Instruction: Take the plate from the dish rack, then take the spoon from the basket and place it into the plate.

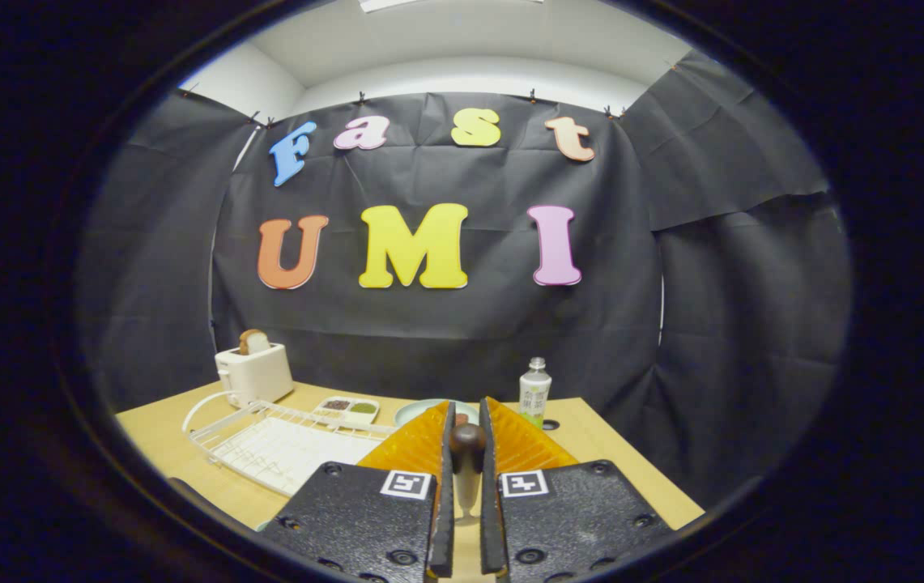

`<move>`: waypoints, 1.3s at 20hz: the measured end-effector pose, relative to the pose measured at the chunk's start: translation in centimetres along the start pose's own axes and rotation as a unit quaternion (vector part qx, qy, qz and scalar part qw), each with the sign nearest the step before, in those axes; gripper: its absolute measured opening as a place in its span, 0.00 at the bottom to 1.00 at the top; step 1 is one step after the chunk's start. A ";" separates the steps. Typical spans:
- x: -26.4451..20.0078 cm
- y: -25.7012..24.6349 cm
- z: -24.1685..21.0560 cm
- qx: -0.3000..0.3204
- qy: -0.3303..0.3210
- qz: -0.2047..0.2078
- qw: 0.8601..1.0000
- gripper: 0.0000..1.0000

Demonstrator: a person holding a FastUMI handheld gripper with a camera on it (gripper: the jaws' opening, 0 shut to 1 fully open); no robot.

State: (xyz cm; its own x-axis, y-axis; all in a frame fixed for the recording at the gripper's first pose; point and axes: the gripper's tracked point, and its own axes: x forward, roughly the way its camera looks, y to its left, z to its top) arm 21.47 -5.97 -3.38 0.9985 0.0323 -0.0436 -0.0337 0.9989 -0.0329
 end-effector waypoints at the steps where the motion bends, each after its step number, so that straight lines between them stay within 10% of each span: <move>1: -0.7 0.8 -1.0 0.005 0.007 0.001 1.000 0.18; 11: -3.6 10.9 -10.5 0.014 0.077 0.064 0.995 0.18; 21: -3.5 9.5 -10.4 -0.008 0.073 0.049 0.996 0.23; 26: -5.7 7.3 -7.7 0.010 0.048 0.028 0.998 0.65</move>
State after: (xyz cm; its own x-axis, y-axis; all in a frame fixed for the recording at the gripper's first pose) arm 15.16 0.83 -11.01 0.9865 0.0851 -0.1402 -0.0870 0.9962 -0.0073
